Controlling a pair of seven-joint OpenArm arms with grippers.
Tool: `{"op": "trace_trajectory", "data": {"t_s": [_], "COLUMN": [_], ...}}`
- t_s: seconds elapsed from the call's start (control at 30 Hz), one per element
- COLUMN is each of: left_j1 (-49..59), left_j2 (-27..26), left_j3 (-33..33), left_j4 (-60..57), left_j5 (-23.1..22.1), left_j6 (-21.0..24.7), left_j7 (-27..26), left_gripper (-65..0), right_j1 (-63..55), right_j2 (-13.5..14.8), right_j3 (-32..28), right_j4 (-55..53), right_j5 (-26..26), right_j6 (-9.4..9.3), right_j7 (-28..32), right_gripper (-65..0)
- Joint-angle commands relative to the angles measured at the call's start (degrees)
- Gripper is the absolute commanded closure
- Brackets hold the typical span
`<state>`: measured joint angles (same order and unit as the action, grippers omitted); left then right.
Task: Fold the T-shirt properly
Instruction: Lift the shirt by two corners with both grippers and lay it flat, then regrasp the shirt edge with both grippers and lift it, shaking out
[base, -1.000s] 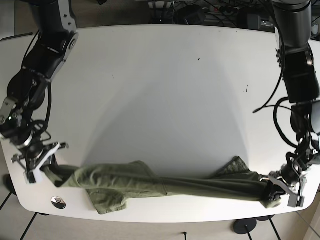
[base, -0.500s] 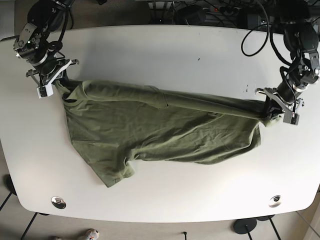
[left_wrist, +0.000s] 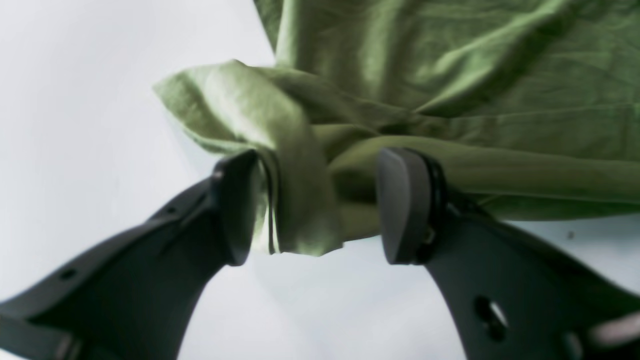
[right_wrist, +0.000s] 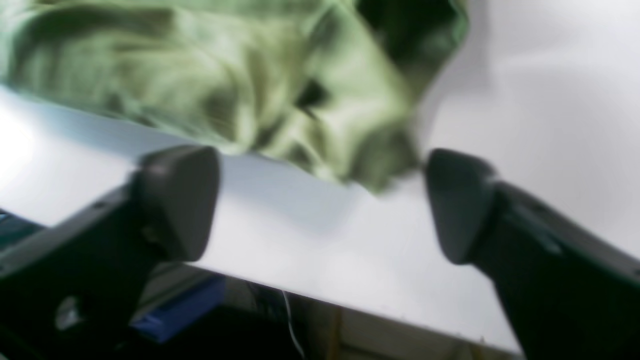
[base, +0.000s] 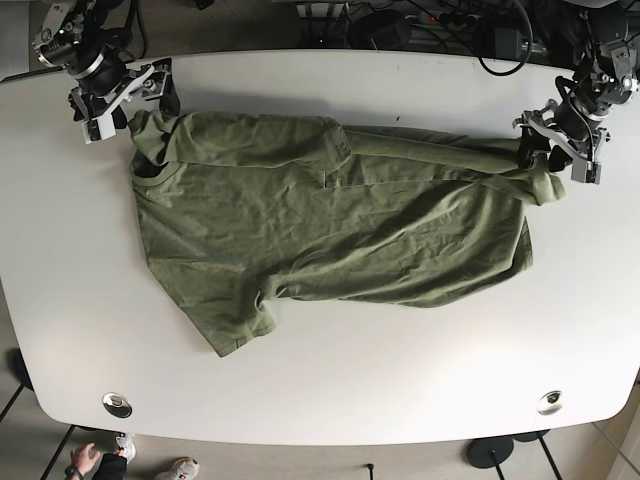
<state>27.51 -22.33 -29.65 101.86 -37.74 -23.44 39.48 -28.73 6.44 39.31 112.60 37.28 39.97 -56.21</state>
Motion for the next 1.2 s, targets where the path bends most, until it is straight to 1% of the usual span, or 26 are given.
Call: {"op": "trace_trajectory", "data": {"t_s": [0.03,0.1,0.17,0.23,0.33,0.4,0.47,0.53,0.57,0.63,0.73,0.8,0.87,0.93,1.0,1.07,1.13,1.2], "left_j1": [1.6,2.3,2.0,0.0,-4.6,-7.3,-9.8,-10.5,-11.0,-11.1,-11.0,-11.0,-11.0,-11.0,-11.0,-11.1,-11.2,-13.2], "left_j2": [-1.2,-1.2,-1.2,-1.2,-1.2,-1.2,-1.2,-1.3,-1.3,-1.3,-1.3,-1.3,-1.3,-1.3,-1.4,-1.5,-1.5,-1.6], "left_j3": [-1.7,-2.8,-5.1,-7.1,-7.4,-7.5,-7.5,-7.5,-7.5,-7.5,-7.5,-7.5,-7.5,-7.5,-7.5,-7.5,-7.5,-7.7], "left_j4": [6.1,10.2,10.6,10.0,6.7,4.0,0.9,-1.0,-2.1,-3.1,-3.6,-4.5,-5.2,-5.5,-5.5,-5.7,-7.3,-9.4], "left_j5": [-1.1,-1.7,-4.8,-6.7,-6.8,-6.8,-6.8,-6.8,-6.8,-6.8,-6.8,-6.8,-6.8,-6.8,-6.7,-6.7,-6.7,-6.7], "left_j6": [-0.3,-0.3,-0.3,-0.3,0.0,0.0,0.0,0.0,0.0,0.0,0.0,0.0,0.0,-0.1,-0.1,0.0,0.0,0.1], "left_j7": [-1.7,-1.9,-1.8,-1.8,-1.7,-1.7,-1.7,-1.7,-1.7,-1.7,-1.7,-1.8,-1.9,-1.9,-1.9,-2.1,-2.2,-2.0], "left_gripper": [-36.7,-36.7,-36.7,-36.7,-36.7,-36.7,-36.7,-36.7,-36.7,-36.7,-36.7,-36.7,-36.7,-36.7,-36.7,-36.7,-36.7,-36.8], "right_j1": [-0.5,-0.1,2.8,6.4,13.8,18.2,24.0,27.4,29.6,31.4,33.0,33.7,33.8,35.2,35.5,35.5,35.5,35.5], "right_j2": [0.7,1.3,2.4,2.8,3.0,3.0,3.2,3.3,3.3,3.3,3.3,3.3,3.1,3.2,3.2,2.3,2.0,1.7], "right_j3": [3.7,5.0,5.3,5.3,5.0,5.0,5.0,4.9,4.9,4.9,4.3,1.7,-0.9,-2.3,-2.8,-3.1,-5.6,-6.7], "right_j4": [2.0,1.8,1.6,-1.1,-5.2,-8.3,-14.1,-19.5,-22.6,-25.9,-30.6,-33.6,-36.2,-38.8,-39.8,-39.8,-39.8,-39.9], "right_j5": [4.3,6.5,5.4,1.7,-5.4,-9.1,-12.4,-14.1,-15.0,-15.7,-15.9,-15.8,-15.9,-15.9,-15.6,-15.9,-15.9,-15.9], "right_j6": [0.03,0.03,0.03,0.03,0.03,0.03,0.03,0.03,0.03,0.03,0.03,0.03,0.03,0.03,0.03,0.03,0.03,0.03], "right_j7": [1.0,1.0,1.0,1.0,1.0,0.2,-1.1,-1.1,-1.1,-1.1,-0.2,1.9,5.8,6.8,6.8,6.8,7.0,7.1], "right_gripper": [-65.0,-65.0,-65.0,-65.0,-65.0,-65.0,-65.0,-65.0,-61.8,-59.8,-61.0,-60.9,-60.9,-60.7,-60.6,-60.6,-60.6,-60.4]}}
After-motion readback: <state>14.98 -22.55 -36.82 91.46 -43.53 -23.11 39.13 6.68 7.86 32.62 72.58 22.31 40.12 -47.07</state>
